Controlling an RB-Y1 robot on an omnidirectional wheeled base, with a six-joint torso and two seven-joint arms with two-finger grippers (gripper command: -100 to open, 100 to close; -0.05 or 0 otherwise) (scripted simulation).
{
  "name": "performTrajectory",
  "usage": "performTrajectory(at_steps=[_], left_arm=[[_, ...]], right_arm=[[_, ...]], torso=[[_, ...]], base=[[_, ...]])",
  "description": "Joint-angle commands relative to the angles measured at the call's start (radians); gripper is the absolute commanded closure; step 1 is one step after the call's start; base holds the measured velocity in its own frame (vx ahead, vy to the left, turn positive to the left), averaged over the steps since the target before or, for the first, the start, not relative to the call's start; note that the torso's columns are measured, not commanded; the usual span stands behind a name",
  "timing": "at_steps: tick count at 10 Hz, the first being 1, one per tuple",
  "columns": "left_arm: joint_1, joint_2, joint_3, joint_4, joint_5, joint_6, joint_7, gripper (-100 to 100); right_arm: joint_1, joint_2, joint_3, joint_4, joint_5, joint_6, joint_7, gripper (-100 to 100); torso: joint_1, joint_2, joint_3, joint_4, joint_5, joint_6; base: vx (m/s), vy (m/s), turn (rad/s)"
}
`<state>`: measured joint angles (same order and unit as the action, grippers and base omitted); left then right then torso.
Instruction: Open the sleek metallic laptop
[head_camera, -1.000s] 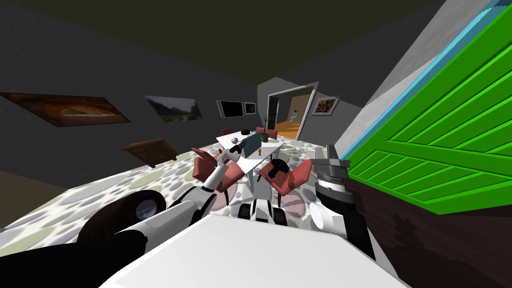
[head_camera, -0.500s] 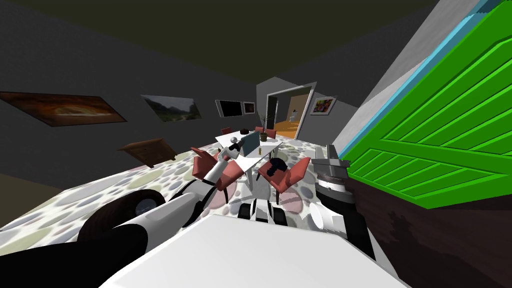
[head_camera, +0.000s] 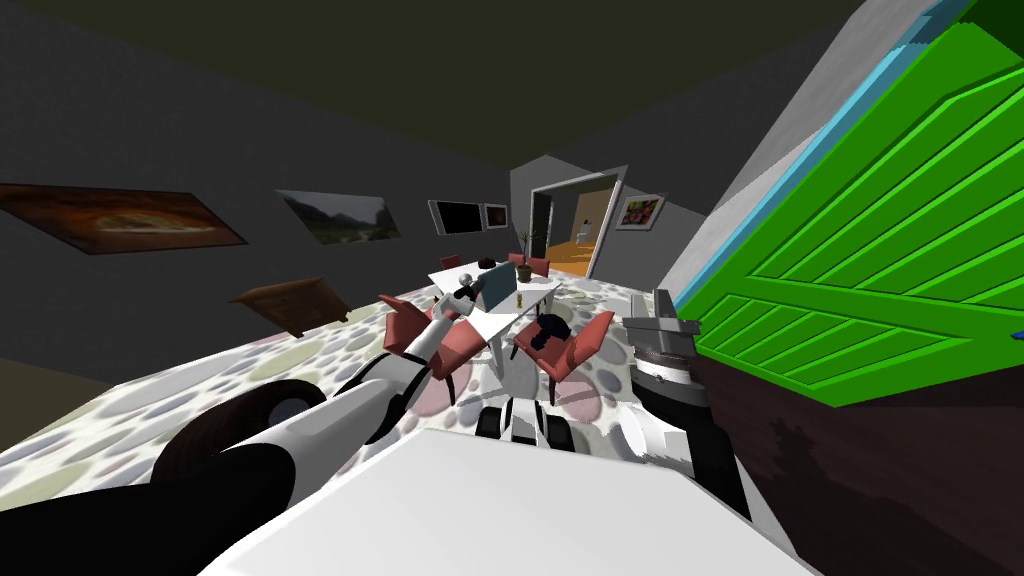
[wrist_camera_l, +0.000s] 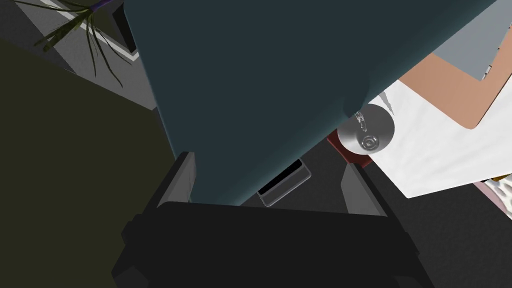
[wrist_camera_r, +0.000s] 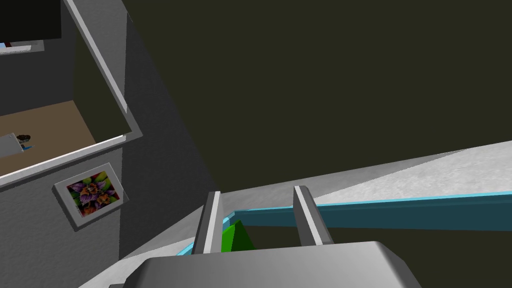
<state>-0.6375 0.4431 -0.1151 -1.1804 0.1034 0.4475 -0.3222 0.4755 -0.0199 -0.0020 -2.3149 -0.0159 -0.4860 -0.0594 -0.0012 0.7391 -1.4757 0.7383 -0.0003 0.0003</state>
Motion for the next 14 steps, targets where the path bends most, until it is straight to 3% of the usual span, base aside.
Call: performTrajectory(at_steps=[1, 4, 5, 6, 9, 10, 11, 14], left_arm=[[-0.074, 0.013, 0.002, 0.076, 0.031, -0.062, -0.009, -100], [-0.074, 0.013, 0.002, 0.16, 0.031, -0.062, -0.009, -100], [-0.126, 0.053, 0.008, 0.193, 0.077, -0.119, -0.025, -100], [-0.153, 0.053, 0.008, 0.227, 0.089, -0.137, -0.025, -100], [-0.156, 0.053, 0.008, 0.32, 0.089, -0.137, -0.025, -100], [-0.156, 0.053, 0.008, 0.329, 0.089, -0.137, -0.025, -100], [-0.202, 0.092, 0.013, 0.364, 0.142, -0.186, -0.041, -100], [-0.237, 0.092, 0.013, 0.375, 0.147, -0.213, -0.041, -100]], right_arm=[[0.0, 0.0, 0.0, 0.0, 0.0, 0.0, 0.0, 0], [0.0, 0.0, 0.0, 0.0, 0.0, 0.0, 0.0, 0], [0.0, 0.0, 0.0, 0.0, 0.0, 0.0, 0.0, 0], [0.0, 0.0, 0.0, 0.0, 0.0, 0.0, 0.0, 0], [0.0, 0.0, 0.0, 0.0, 0.0, 0.0, 0.0, 0], [0.0, 0.0, 0.0, 0.0, 0.0, 0.0, 0.0, 0], [0.0, 0.0, 0.0, 0.0, 0.0, 0.0, 0.0, 0], [0.0, 0.0, 0.0, 0.0, 0.0, 0.0, 0.0, 0]], torso=[[-0.002, 0.002, 0.002, 0.001, -0.001, 0.0], [0.004, -0.004, -0.002, -0.001, 0.001, -0.001], [0.003, -0.004, -0.002, -0.001, 0.001, -0.001], [0.0, 0.001, 0.001, 0.001, 0.0, 0.0], [0.003, -0.003, -0.001, -0.001, 0.001, -0.001], [0.004, -0.004, -0.002, -0.001, 0.001, -0.001], [0.003, -0.003, -0.002, -0.001, 0.001, 0.0], [0.001, 0.0, 0.001, 0.0, 0.0, -0.001]], base=[[-0.06, -0.04, 0.011], [-0.004, -0.003, 0.002], [-0.064, -0.021, -0.078], [-0.08, -0.056, -0.053], [-0.023, -0.022, 0.003], [0.006, 0.006, 0.001], [-0.06, -0.046, -0.072], [-0.05, -0.033, -0.019]])
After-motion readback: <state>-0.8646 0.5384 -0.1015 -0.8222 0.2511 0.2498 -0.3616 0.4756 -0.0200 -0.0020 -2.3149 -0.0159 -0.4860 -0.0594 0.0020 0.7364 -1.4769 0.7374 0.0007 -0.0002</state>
